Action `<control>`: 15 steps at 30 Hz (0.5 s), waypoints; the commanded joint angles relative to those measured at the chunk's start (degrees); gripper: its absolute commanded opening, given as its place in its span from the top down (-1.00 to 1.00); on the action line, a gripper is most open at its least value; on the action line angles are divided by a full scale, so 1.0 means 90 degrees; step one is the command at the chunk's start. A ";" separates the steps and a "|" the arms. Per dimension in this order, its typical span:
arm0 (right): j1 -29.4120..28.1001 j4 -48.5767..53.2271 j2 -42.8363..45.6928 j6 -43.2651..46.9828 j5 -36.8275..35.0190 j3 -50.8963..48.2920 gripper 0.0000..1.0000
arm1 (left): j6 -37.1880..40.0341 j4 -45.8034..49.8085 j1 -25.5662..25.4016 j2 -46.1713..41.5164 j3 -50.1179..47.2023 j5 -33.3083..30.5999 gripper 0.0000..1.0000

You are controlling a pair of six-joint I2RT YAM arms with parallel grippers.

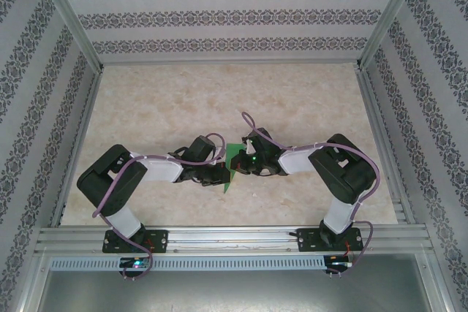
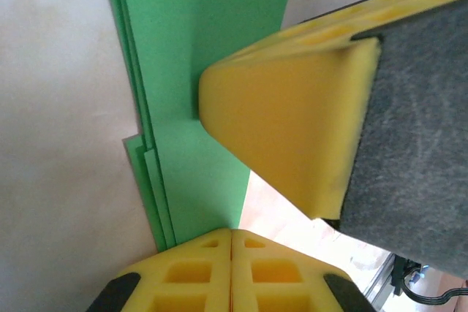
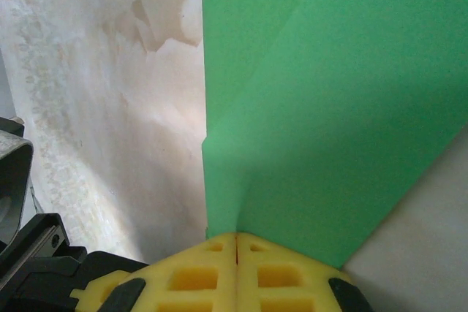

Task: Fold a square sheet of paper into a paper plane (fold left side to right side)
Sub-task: Fold the wing for the fifth time at the center of the table.

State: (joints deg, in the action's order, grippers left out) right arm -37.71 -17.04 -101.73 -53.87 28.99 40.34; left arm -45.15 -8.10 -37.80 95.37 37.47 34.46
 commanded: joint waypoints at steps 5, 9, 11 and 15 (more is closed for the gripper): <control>0.0046 0.0724 -0.0451 0.0281 -0.0455 -0.0136 1.00 | -0.0038 0.0574 -0.0009 -0.0476 0.0405 0.0292 0.75; 0.0055 0.0859 -0.0472 0.0350 -0.0578 -0.0156 1.00 | -0.0005 0.0957 -0.0009 -0.0762 0.0487 0.0333 0.76; 0.0058 0.0886 -0.0481 0.0361 -0.0602 -0.0146 1.00 | -0.0111 0.0922 -0.0017 -0.0854 0.0403 0.0439 0.80; 0.0066 0.0924 -0.0500 0.0396 -0.0585 -0.0109 1.00 | -0.0270 0.0781 -0.0056 -0.0852 0.0189 0.0660 0.88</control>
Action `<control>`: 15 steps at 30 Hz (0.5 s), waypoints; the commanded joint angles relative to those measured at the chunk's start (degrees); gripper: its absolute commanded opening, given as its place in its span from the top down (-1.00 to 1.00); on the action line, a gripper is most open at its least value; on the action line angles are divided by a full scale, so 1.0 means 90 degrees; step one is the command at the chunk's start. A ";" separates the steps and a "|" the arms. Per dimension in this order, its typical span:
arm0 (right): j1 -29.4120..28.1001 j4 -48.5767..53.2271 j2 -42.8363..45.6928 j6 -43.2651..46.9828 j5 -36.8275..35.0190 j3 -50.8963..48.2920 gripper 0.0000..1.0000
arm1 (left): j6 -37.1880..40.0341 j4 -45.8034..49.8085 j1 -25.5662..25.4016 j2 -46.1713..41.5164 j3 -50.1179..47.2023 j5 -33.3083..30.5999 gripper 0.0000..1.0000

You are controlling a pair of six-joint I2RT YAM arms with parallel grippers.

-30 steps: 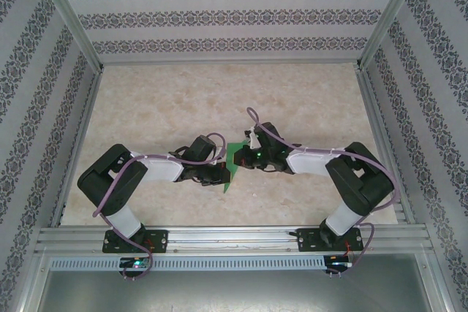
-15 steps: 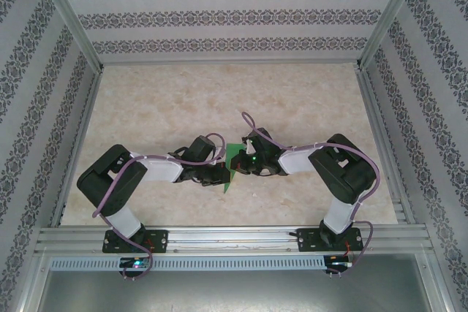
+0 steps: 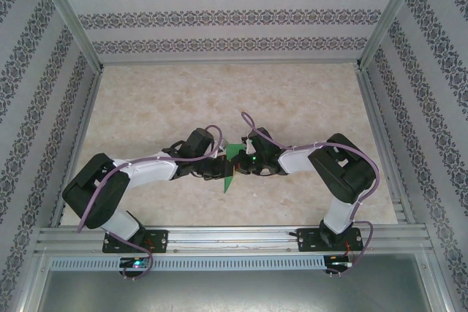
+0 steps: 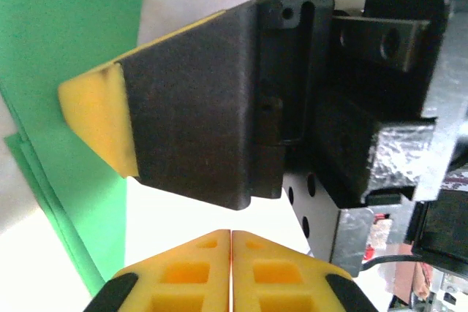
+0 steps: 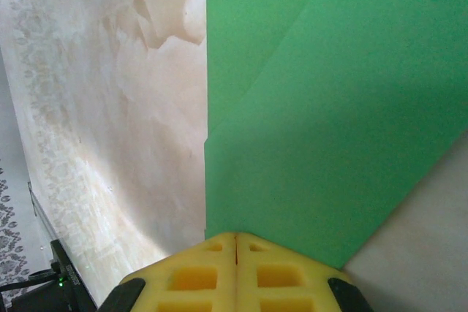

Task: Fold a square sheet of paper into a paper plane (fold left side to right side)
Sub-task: Fold the wing for the fifth time at the center of the table.

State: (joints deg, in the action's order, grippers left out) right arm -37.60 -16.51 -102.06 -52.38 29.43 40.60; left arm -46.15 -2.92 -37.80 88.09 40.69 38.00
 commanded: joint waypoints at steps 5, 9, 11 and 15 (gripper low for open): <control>0.0045 0.0953 -0.0491 0.0263 -0.0633 -0.0063 1.00 | -0.0417 -0.0283 -0.0097 0.0159 -0.0419 0.0534 0.91; 0.0047 0.1057 -0.0509 0.0303 -0.0663 -0.0021 1.00 | -0.0453 -0.0417 -0.0141 0.0352 -0.0422 0.0562 0.92; 0.0045 0.1088 -0.0506 0.0324 -0.0673 -0.0012 1.00 | -0.0451 -0.0453 -0.0146 0.0432 -0.0430 0.0553 0.92; 0.0056 0.1189 -0.0514 0.0388 -0.0709 0.0025 1.00 | -0.0465 -0.0587 -0.0155 0.0609 -0.0472 0.0572 0.93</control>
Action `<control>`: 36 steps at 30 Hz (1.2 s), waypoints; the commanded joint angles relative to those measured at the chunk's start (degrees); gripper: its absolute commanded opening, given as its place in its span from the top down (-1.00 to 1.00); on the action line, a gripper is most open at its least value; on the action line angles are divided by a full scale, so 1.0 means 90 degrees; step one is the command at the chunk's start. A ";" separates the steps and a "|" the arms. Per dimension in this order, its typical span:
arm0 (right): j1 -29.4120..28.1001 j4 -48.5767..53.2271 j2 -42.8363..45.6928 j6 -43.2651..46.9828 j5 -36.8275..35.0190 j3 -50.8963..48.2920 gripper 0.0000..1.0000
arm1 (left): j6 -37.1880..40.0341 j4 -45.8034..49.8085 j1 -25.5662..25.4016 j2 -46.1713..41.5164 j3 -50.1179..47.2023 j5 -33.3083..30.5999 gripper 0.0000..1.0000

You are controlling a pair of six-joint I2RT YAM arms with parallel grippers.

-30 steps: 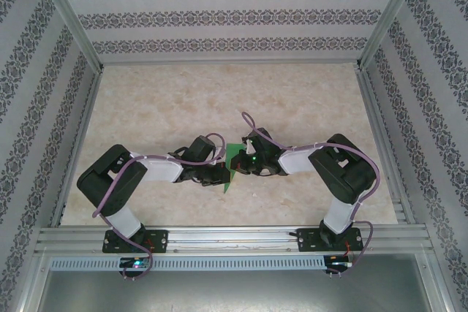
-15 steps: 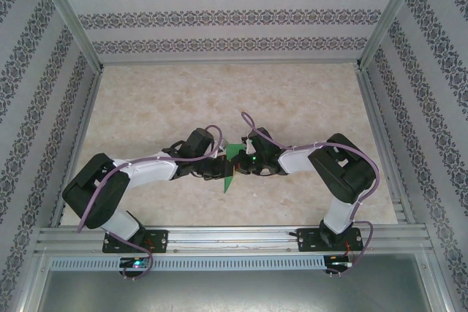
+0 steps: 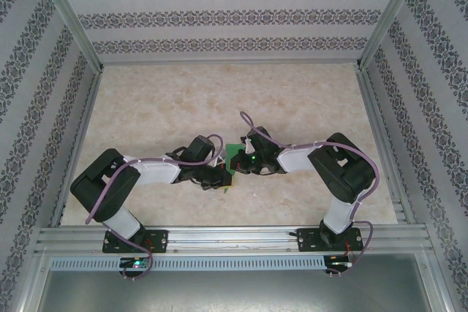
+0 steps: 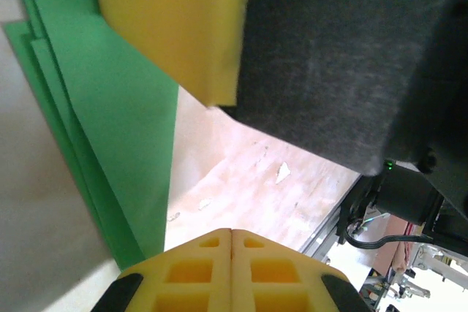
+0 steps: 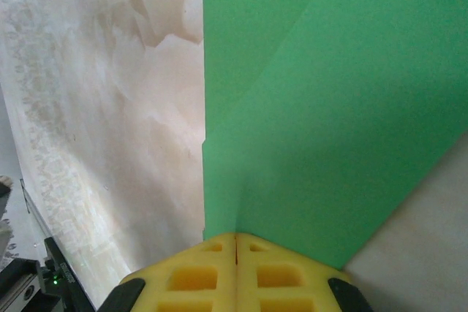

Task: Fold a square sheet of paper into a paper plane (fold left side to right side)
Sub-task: Fold the wing for the fifth time at the center of the table.

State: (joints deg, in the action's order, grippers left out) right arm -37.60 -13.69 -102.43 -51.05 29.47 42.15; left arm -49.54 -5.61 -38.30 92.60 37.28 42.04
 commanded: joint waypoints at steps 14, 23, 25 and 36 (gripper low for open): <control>0.0089 0.1099 -0.0503 0.0360 -0.0794 -0.0094 1.00 | -0.0097 -0.0373 -0.0104 0.0268 -0.0275 -0.0006 0.95; 0.0102 0.1226 -0.0533 0.0429 -0.0809 -0.0030 1.00 | -0.0091 -0.0337 -0.0103 0.0191 -0.0382 -0.0101 0.95; 0.0101 0.1246 -0.0542 0.0449 -0.0813 -0.0020 1.00 | -0.0087 -0.0310 -0.0111 0.0180 -0.0392 -0.0098 0.95; 0.0099 0.1307 -0.0611 0.0477 -0.0814 0.0010 1.00 | -0.0063 -0.0218 -0.0181 0.0122 -0.0544 -0.0122 0.96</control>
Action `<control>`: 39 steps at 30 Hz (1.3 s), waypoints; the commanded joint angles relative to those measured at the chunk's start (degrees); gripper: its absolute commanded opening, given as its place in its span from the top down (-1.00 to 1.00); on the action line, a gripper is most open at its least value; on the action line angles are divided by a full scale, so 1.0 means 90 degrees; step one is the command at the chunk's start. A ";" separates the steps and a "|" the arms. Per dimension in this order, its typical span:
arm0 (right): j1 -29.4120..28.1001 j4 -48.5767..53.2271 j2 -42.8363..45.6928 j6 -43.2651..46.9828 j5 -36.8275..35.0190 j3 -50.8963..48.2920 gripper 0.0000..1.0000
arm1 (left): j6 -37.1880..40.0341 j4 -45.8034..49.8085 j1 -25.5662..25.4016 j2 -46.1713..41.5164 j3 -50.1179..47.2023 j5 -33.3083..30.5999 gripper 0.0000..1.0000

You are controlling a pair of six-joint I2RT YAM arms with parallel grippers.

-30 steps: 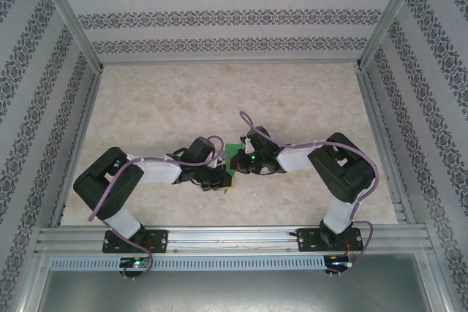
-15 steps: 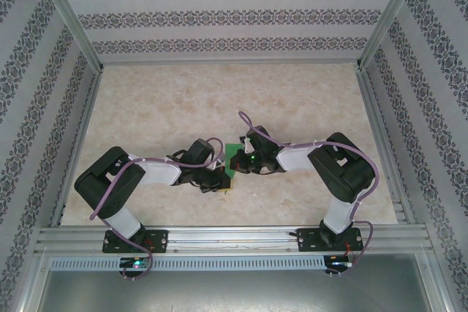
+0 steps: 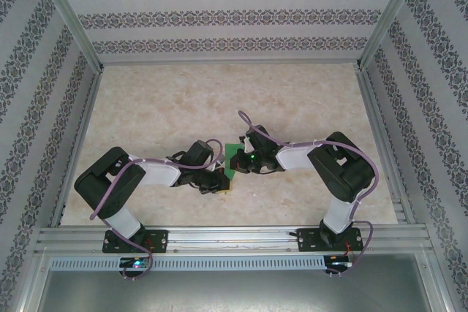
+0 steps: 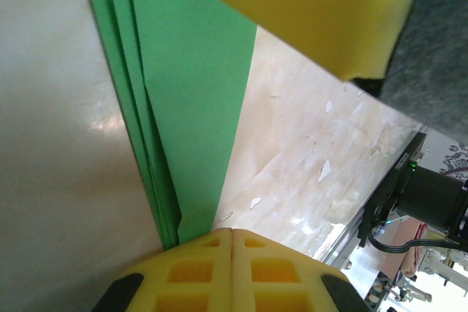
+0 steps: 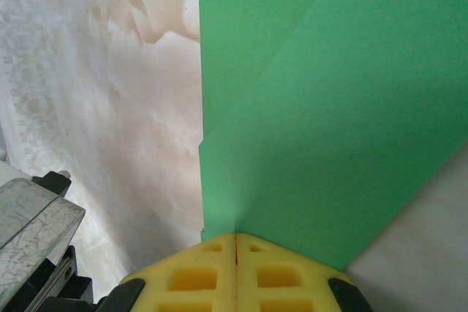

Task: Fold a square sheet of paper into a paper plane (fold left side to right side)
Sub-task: Fold the wing for the fifth time at the center of the table.

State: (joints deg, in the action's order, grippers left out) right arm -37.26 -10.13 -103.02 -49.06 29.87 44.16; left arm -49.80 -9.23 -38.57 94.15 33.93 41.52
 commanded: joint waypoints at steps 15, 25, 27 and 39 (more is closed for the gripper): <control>0.0063 0.1050 -0.0492 0.0326 -0.0899 -0.0190 1.00 | -0.0139 0.0344 -0.0363 -0.0378 -0.0622 -0.0404 0.96; 0.0047 0.0998 -0.0433 0.0305 -0.0790 -0.0180 1.00 | -0.0308 0.0253 -0.0359 -0.1300 -0.0590 -0.0131 0.96; 0.0044 0.0999 -0.0411 0.0296 -0.0791 -0.0180 1.00 | -0.0211 0.0508 -0.0301 -0.1502 -0.0453 -0.0141 0.96; 0.0026 0.0808 -0.0360 0.0221 -0.0654 -0.0212 1.00 | 0.0487 0.0690 0.0330 -0.0509 0.0411 -0.0028 1.00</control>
State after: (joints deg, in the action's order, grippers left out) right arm -37.26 -9.63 -103.11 -48.01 30.22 44.51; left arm -48.01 -3.62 -36.27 86.94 36.34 40.16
